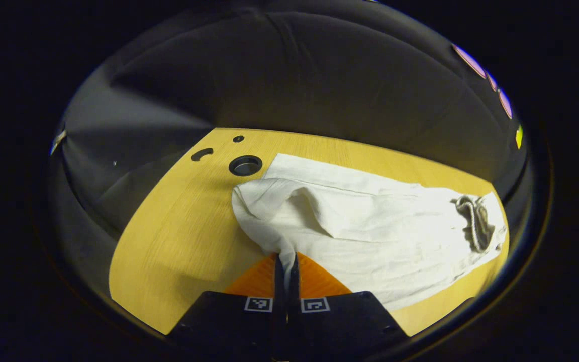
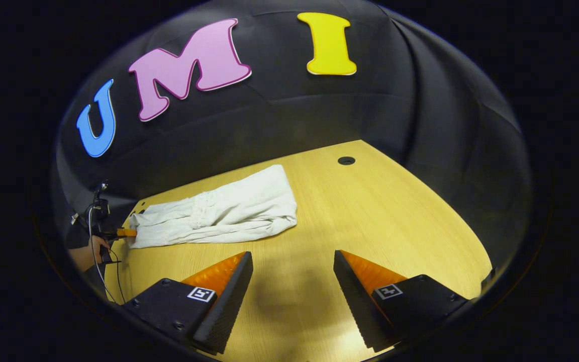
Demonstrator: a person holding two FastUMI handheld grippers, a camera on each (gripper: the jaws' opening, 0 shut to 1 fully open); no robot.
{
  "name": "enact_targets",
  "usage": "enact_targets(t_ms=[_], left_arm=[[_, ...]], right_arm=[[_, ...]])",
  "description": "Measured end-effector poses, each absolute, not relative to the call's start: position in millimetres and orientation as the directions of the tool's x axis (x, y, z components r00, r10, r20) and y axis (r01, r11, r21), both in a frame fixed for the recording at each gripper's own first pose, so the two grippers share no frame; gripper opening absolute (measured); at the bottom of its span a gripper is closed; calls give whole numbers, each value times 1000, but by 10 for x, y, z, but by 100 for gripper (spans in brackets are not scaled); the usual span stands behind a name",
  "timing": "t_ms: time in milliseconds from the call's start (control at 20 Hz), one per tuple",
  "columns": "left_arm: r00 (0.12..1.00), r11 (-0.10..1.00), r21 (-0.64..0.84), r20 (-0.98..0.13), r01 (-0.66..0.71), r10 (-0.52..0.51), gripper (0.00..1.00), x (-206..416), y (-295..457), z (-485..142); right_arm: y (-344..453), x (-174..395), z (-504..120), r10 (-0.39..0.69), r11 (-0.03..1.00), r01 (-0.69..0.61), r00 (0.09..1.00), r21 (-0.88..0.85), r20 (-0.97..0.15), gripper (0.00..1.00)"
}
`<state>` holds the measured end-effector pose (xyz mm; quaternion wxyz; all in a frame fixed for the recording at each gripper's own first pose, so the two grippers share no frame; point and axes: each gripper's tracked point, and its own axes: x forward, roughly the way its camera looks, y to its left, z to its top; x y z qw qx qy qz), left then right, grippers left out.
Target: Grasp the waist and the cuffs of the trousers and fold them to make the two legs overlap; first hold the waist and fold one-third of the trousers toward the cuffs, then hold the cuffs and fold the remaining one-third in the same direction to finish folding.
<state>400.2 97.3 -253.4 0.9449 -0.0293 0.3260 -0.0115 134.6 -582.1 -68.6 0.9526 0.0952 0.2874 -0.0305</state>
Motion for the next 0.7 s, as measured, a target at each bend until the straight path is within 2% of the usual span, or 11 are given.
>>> enact_targets(t_ms=[200, 400, 450, 500, 700], left_arm=[[833, 989, -144, -545, 23, -98, 6, 3975, 770, -2167], [857, 989, -110, -496, 96, -138, 6, 3887, 445, -1720], [861, 988, -105, -486, 115, -152, 1, 3870, 326, -1606], [863, 985, -107, -476, 134, -169, 6, 3847, 186, -1501], [878, 972, -64, -420, 227, -232, 6, 3746, -451, -1066]], right_arm=[[-5998, 1288, -573, -15, 981, 120, 835, 155, -551, 98], [-5925, 1168, -604, 12, 978, 106, 831, 180, -556, 98], [-5889, 1121, -617, 26, 978, 96, 829, 187, -559, 98], [-5870, 1089, -622, 36, 977, 87, 829, 193, -558, 98], [-5847, 1058, -573, 56, 974, 71, 843, 214, -534, 98]])
